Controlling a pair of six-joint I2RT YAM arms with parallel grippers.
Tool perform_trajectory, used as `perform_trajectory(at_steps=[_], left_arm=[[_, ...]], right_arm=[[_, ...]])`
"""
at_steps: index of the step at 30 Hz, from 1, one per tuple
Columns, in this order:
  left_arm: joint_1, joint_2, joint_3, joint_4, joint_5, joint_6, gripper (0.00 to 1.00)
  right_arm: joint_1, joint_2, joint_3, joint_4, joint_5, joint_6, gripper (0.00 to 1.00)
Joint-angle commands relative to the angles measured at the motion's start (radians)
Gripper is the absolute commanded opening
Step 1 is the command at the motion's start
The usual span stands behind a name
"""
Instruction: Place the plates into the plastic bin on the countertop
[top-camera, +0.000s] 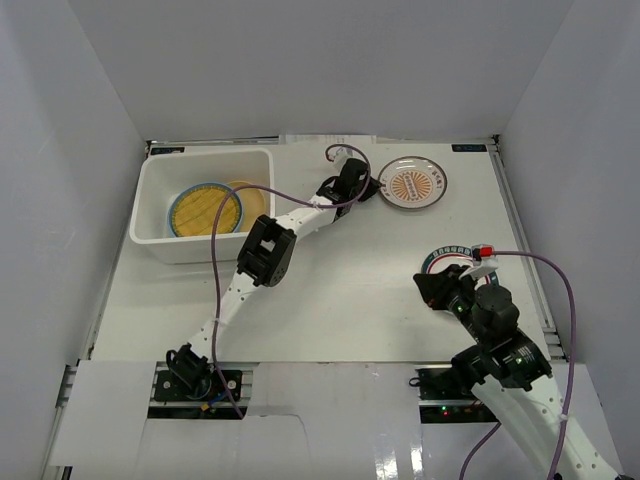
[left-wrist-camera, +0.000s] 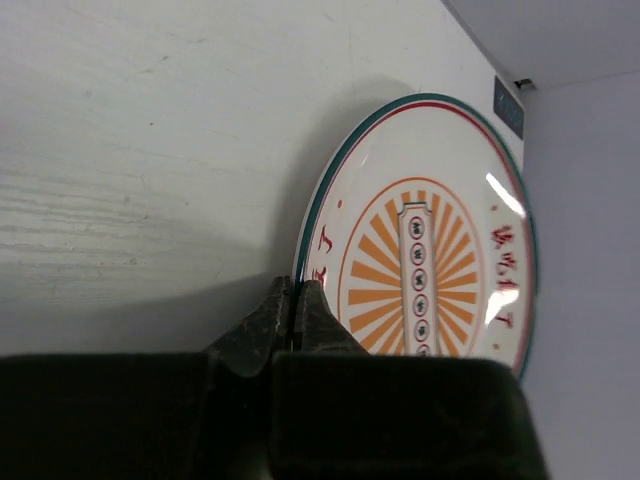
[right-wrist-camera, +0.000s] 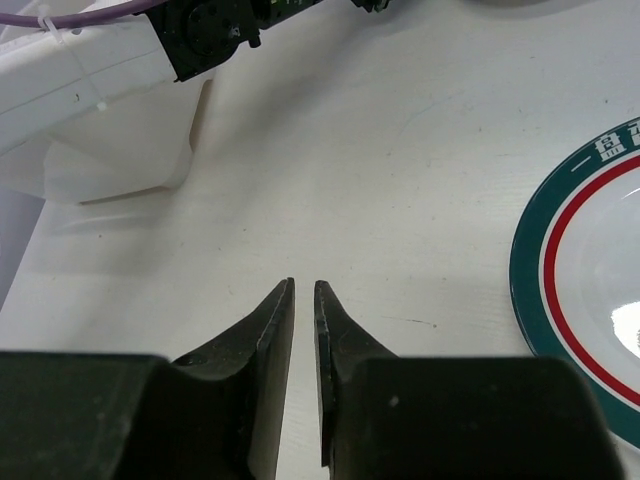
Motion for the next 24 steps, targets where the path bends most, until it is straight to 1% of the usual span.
perform_trajectory(at_steps=[1,4,6,7,8,10,11,12,14,15,16,17,18,19,20,21,22,24], left_arm=[[0.013,-0.041,-0.05,-0.037,0.003,0.027,0.0],[0.013,-0.055,-0.064,-0.023,0.011,0.045,0.0],[0.011,-0.105,-0.133,0.003,0.031,0.05,0.0],[0.008,-0.136,-0.176,0.045,0.034,0.065,0.0],[0.007,-0.213,-0.281,0.078,0.035,0.079,0.0],[0.007,-0.306,-0.404,0.174,0.025,0.12,0.0],[0.007,-0.355,-0.465,0.201,0.019,0.133,0.0],[0.007,-0.445,-0.572,0.221,0.014,0.143,0.0],[0.007,-0.527,-0.665,0.257,-0.001,0.174,0.0],[0.007,-0.6,-0.758,0.27,-0.001,0.18,0.0],[0.007,-0.634,-0.8,0.288,-0.004,0.186,0.0],[0.004,-0.665,-0.84,0.293,-0.017,0.205,0.0],[0.0,-0.695,-0.881,0.294,-0.03,0.211,0.0],[-0.01,-0.752,-0.98,0.323,-0.047,0.214,0.0],[-0.013,-0.781,-1.035,0.348,-0.063,0.205,0.0],[-0.018,-0.808,-1.088,0.398,-0.058,0.196,0.0],[-0.023,-0.855,-1.18,0.418,-0.058,0.185,0.0],[-0.03,-0.894,-1.251,0.472,-0.055,0.16,0.0]], right_arm=[[-0.001,0.02,0.049,0.012,0.024,-0.025,0.2],[-0.003,0.026,0.059,0.007,0.03,-0.025,0.24],[-0.001,0.038,0.074,-0.007,0.059,-0.03,0.28],[-0.003,0.043,0.077,-0.022,0.087,-0.034,0.32],[-0.001,0.055,0.079,-0.027,0.099,-0.037,0.34],[-0.003,0.072,0.08,-0.028,0.118,-0.034,0.39],[-0.001,0.083,0.079,-0.021,0.139,-0.028,0.45],[-0.003,0.116,0.072,-0.019,0.145,-0.022,0.48],[-0.003,0.176,0.071,-0.013,0.18,-0.007,0.55],[-0.003,0.195,0.059,-0.002,0.197,-0.002,0.58],[-0.004,0.211,0.051,0.004,0.22,0.006,0.62],[-0.004,0.239,0.043,0.004,0.272,0.027,0.7],[-0.006,0.254,0.028,0.005,0.3,0.036,0.73],[-0.009,0.265,0.014,0.01,0.329,0.047,0.77],[-0.013,0.287,0.007,0.01,0.369,0.076,0.81],[-0.02,0.293,0.005,0.002,0.383,0.084,0.81],[-0.035,0.293,0.005,-0.001,0.424,0.096,0.81],[-0.053,0.267,0.013,-0.002,0.46,0.121,0.82]])
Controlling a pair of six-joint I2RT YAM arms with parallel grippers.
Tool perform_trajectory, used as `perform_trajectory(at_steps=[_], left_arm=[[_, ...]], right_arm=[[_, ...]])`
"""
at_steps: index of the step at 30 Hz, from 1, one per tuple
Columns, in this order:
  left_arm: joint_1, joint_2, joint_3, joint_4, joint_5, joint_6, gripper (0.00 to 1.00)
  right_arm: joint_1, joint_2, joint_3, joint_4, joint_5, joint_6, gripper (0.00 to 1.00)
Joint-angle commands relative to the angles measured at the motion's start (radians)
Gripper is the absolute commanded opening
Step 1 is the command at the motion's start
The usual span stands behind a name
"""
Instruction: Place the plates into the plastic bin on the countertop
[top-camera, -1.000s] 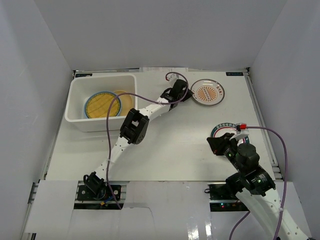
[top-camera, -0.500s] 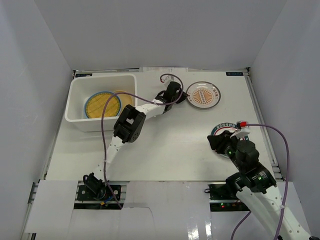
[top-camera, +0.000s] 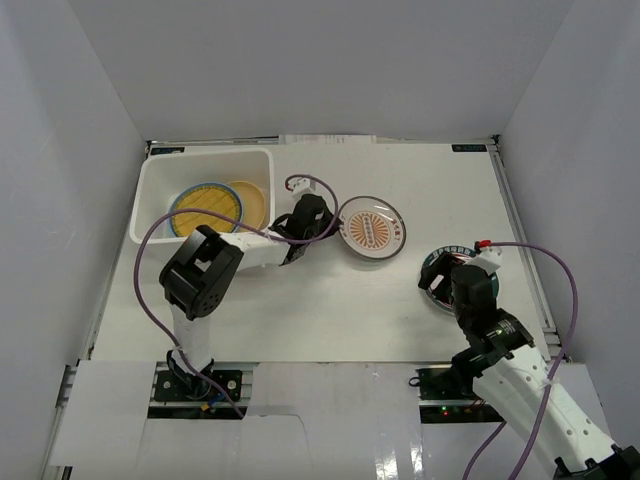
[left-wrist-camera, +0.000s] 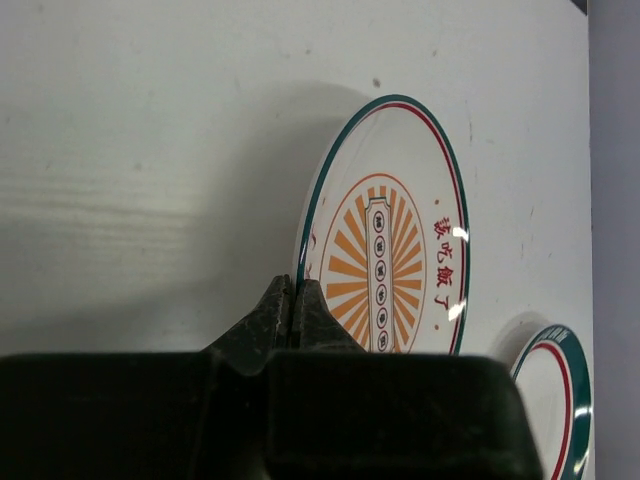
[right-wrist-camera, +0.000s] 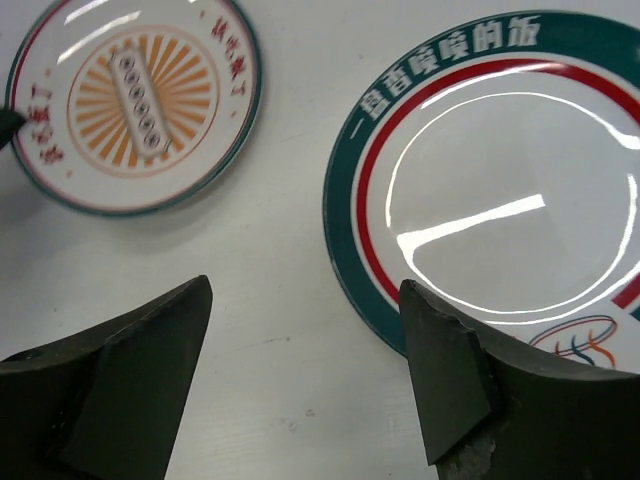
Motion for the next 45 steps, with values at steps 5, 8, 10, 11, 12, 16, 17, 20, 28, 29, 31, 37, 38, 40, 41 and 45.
perform_trajectory(at_steps=[5,8,10,11,12,16,17,20,28,29,31,37,38,40,41,45], left_arm=[[-0.052,-0.193,-0.176,0.161,-0.018,-0.008,0.0],[-0.087,-0.248,-0.204,0.196,-0.024,0.015,0.0],[-0.101,-0.269,-0.206,0.199,-0.031,0.033,0.0],[-0.109,-0.289,-0.216,0.208,-0.027,0.032,0.0],[-0.11,-0.297,-0.223,0.231,-0.013,0.029,0.0],[-0.113,-0.314,-0.229,0.267,0.039,-0.031,0.0],[-0.118,-0.317,-0.227,0.274,0.048,-0.037,0.0],[-0.121,-0.358,-0.242,0.293,0.067,-0.05,0.0],[-0.112,-0.544,-0.243,0.233,0.039,-0.01,0.0],[-0.107,-0.562,-0.239,0.209,0.036,-0.007,0.0],[-0.092,-0.616,-0.223,0.175,0.033,0.001,0.0],[0.089,-0.728,-0.135,-0.075,0.034,0.105,0.0],[0.18,-0.751,-0.121,-0.133,0.045,0.108,0.0],[0.32,-0.777,-0.109,-0.189,0.085,0.105,0.0],[0.362,-0.791,-0.098,-0.239,0.096,0.105,0.0],[0.541,-0.858,-0.074,-0.362,0.159,0.102,0.0]], right_arm=[[-0.137,0.009,0.023,-0.012,0.291,0.096,0.77],[-0.311,0.027,0.018,-0.015,0.235,0.078,0.77],[-0.492,0.036,0.039,-0.012,0.18,0.038,0.77],[-0.567,0.049,0.044,-0.01,0.146,0.025,0.77],[-0.7,0.067,0.049,-0.009,0.109,0.012,0.77],[-0.868,0.166,0.001,0.019,-0.133,0.052,0.8],[-0.896,0.176,-0.013,0.029,-0.164,0.055,0.8],[-0.994,0.197,-0.081,0.071,-0.308,0.058,0.82],[-1.008,0.196,-0.246,0.25,-0.612,0.053,0.65],[-1.008,0.199,-0.263,0.275,-0.63,0.067,0.59],[-1.008,0.219,-0.322,0.388,-0.687,0.096,0.36],[-1.002,0.274,-0.442,0.685,-0.853,0.222,0.08],[-0.988,0.263,-0.439,0.697,-0.873,0.237,0.08],[-0.965,0.205,-0.371,0.691,-0.884,0.25,0.08],[-0.944,0.185,-0.331,0.657,-0.881,0.247,0.08],[-0.907,0.139,-0.177,0.622,-0.913,0.261,0.08]])
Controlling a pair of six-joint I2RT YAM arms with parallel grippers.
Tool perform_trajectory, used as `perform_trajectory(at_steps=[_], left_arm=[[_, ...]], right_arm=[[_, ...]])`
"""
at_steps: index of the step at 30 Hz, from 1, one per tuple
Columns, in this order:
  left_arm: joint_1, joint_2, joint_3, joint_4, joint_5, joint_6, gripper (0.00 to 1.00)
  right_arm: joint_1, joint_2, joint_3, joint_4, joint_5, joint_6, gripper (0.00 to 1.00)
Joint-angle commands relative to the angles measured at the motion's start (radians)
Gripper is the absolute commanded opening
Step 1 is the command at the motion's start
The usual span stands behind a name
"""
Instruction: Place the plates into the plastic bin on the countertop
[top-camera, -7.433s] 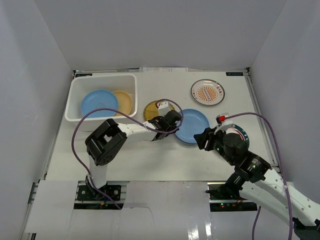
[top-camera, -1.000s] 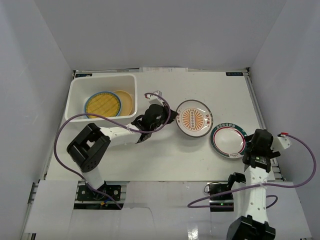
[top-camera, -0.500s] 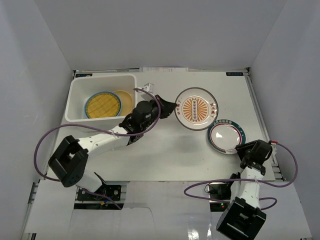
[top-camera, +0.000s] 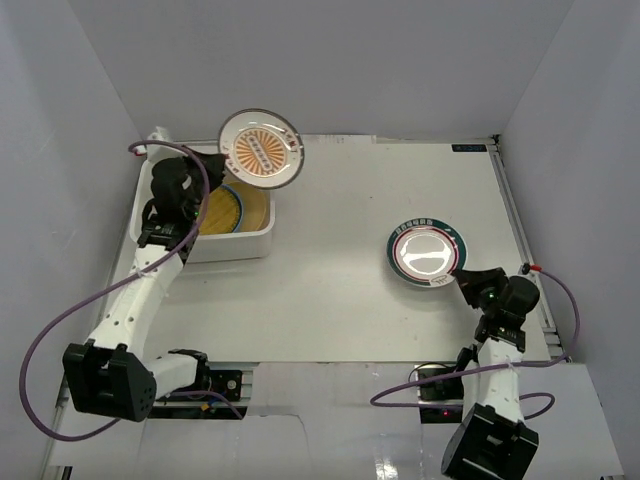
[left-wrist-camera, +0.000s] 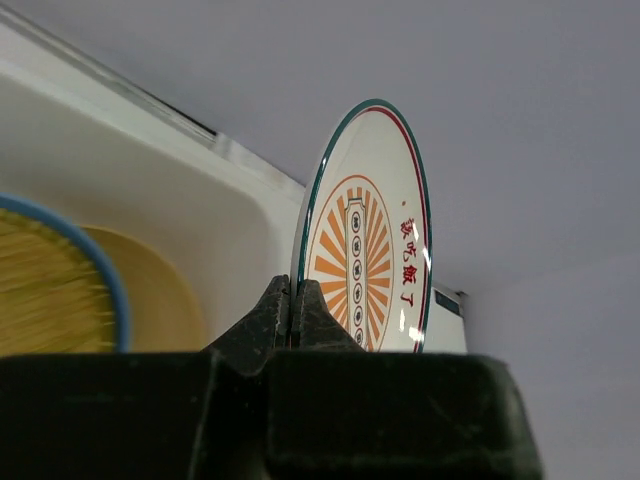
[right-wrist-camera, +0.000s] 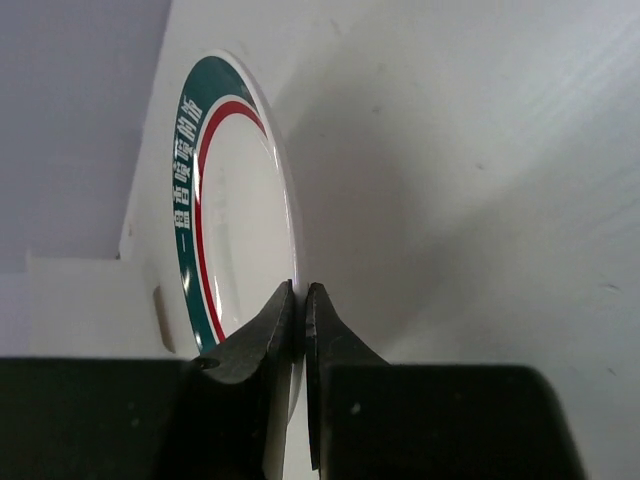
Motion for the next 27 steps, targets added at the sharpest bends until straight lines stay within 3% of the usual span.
perform_trajectory(at_steps=[1,4,7,10,16,22,23,26,27], left_arm=[[0.097,-0.088,0.06,-0.144,0.069,0.008,0.0],[0.21,-0.101,0.044,-0.233,0.061,0.019,0.0],[0.302,-0.104,-0.018,-0.258,0.055,0.005,0.0],[0.328,-0.101,-0.077,-0.271,0.028,-0.018,0.0],[0.351,-0.111,-0.174,-0.275,-0.026,-0.001,0.0],[0.359,-0.084,-0.179,-0.304,-0.106,0.059,0.0],[0.361,-0.082,-0.177,-0.307,-0.115,0.062,0.03],[0.362,-0.085,-0.177,-0.307,-0.146,0.077,0.35],[0.362,-0.093,-0.176,-0.308,-0.15,0.077,0.64]], right_arm=[[0.029,-0.007,0.165,0.077,-0.104,0.052,0.08],[0.081,0.045,0.236,0.19,-0.165,0.118,0.08],[0.24,0.102,0.358,0.225,-0.097,0.112,0.08],[0.542,0.179,0.503,0.208,0.031,0.031,0.08],[0.837,0.378,0.708,0.252,0.157,-0.044,0.08],[1.034,0.662,0.987,0.28,0.198,-0.104,0.08],[1.051,0.734,1.018,0.283,0.207,-0.104,0.08],[1.1,0.879,1.156,0.258,0.221,-0.115,0.08],[1.109,0.915,1.197,0.241,0.227,-0.119,0.08]])
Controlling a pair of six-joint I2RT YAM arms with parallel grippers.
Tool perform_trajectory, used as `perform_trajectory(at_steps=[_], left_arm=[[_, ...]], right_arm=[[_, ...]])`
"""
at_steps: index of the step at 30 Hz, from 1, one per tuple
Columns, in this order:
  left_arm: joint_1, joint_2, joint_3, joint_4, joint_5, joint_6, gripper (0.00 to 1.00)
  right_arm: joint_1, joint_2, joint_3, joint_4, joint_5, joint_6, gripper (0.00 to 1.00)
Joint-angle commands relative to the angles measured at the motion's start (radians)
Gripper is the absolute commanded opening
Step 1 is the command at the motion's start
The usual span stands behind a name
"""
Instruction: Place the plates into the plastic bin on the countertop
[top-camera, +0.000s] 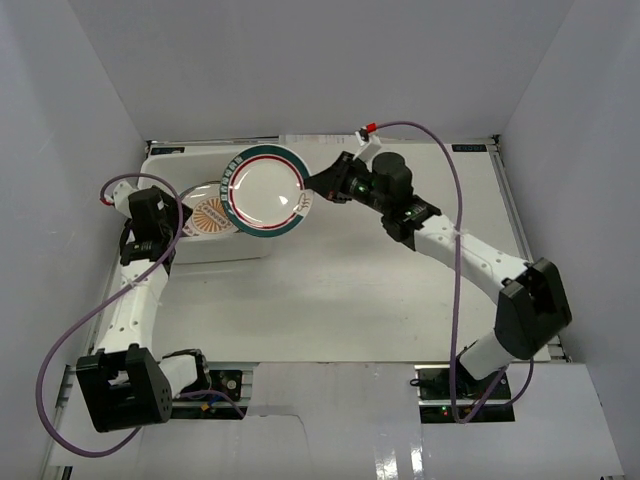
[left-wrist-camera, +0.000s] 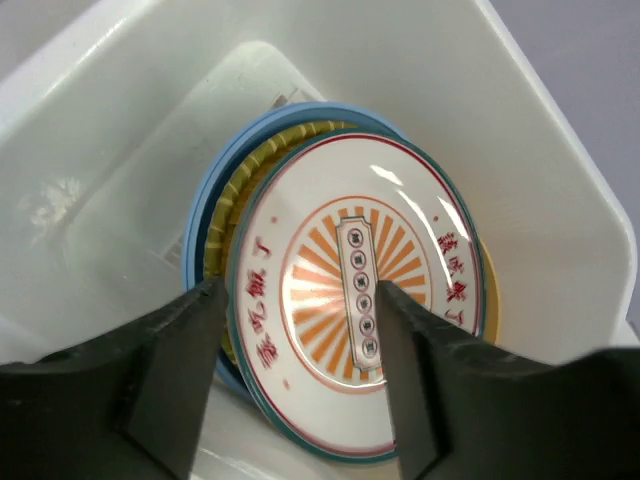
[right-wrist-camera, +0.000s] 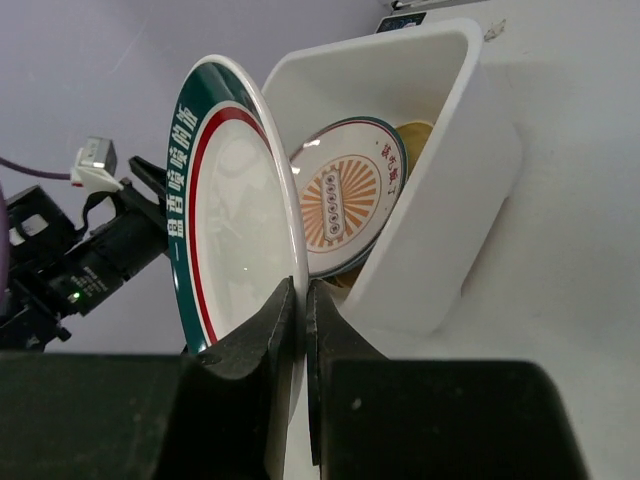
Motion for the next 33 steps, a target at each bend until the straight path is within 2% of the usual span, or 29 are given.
perform_trajectory(at_steps=[1,3,9,12,14,18,22,23,24,26,28,30,32,33], left_arm=[[0.011,-0.033,0.024,0.024,-0.05,0.016,0.76],[0.011,-0.059,0.047,0.03,-0.023,0.024,0.98],[0.009,-0.191,0.125,0.073,0.065,0.056,0.98],[0.002,-0.266,0.163,0.096,0.224,0.112,0.98],[-0.017,-0.268,0.228,0.058,0.343,0.136,0.98],[-0.073,-0.292,0.257,0.043,0.531,0.146,0.98],[-0.109,-0.326,0.257,0.017,0.602,0.146,0.98],[-0.118,-0.337,0.249,0.012,0.627,0.145,0.98],[-0.119,-0.341,0.246,0.011,0.647,0.143,0.98],[-0.123,-0.349,0.248,0.012,0.703,0.119,0.98],[-0.124,-0.357,0.258,0.018,0.781,0.076,0.98],[-0.124,-0.358,0.29,0.021,0.818,0.064,0.98],[-0.124,-0.36,0.312,0.023,0.838,0.051,0.98],[-0.124,-0.361,0.329,0.024,0.841,0.053,0.98]], right_arm=[[0.048,0.108,0.176,0.049,0.049,-0.028,0.08],[0.065,0.212,0.297,0.015,0.052,-0.049,0.08],[0.118,0.482,0.619,-0.118,0.072,-0.092,0.08],[0.15,0.611,0.783,-0.179,0.097,-0.117,0.08],[0.175,0.697,0.854,-0.232,0.131,-0.117,0.08],[0.198,0.797,0.96,-0.265,0.18,-0.105,0.1],[0.2,0.826,0.996,-0.287,0.192,-0.092,0.64],[0.2,0.812,1.002,-0.302,0.23,-0.101,0.9],[0.2,0.797,0.993,-0.295,0.235,-0.114,0.99],[0.198,0.728,0.945,-0.272,0.233,-0.147,0.9],[0.198,0.631,0.902,-0.255,0.233,-0.199,0.9],[0.198,0.546,0.778,-0.2,0.235,-0.232,0.9],[0.198,0.391,0.665,-0.152,0.25,-0.279,0.9],[0.2,0.339,0.541,-0.123,0.264,-0.296,0.9]])
